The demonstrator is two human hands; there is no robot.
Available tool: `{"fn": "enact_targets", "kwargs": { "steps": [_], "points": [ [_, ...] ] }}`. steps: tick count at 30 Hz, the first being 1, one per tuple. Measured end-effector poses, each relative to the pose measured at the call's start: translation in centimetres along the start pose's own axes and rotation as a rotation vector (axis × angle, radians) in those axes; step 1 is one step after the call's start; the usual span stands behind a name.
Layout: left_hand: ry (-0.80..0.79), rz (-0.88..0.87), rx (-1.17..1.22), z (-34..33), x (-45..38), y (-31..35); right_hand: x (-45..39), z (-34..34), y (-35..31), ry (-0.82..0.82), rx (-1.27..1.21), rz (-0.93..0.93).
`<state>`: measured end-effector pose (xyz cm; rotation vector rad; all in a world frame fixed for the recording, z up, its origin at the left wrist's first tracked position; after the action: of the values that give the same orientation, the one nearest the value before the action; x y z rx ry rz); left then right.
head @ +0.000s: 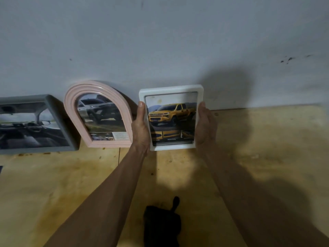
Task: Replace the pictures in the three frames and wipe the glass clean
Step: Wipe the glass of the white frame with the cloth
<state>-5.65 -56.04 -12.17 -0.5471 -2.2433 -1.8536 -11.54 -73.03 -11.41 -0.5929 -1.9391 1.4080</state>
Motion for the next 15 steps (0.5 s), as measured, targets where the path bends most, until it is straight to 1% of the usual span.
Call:
{"fn": "enact_targets", "kwargs": {
  "steps": [7, 9, 15],
  "points": [
    [-0.003, -0.004, -0.007, -0.1, -0.4, -1.3, -0.2, 0.7, 0.7, -0.057, -0.125, -0.065],
    [0.005, -0.028, -0.03, 0.0, -0.2, -1.5, 0.1, 1.0, 1.2, -0.045, -0.155, -0.07],
    [0.07, -0.065, -0.062, 0.4, 0.6, -1.4, 0.3, 1.2, 1.8, -0.041, -0.2, -0.069]
  ]
}}
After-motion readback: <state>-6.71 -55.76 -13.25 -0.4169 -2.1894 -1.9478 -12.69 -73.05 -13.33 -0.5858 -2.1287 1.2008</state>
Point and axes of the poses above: each hand's wrist, its own x-axis away from the middle knuckle, its own z-axis out of the back of the hand, y = z × x, the point moved 4 cm from there along -x, towards the middle knuckle, and after that the axes turned 8 degrees about -x, right-handed, at the moved point
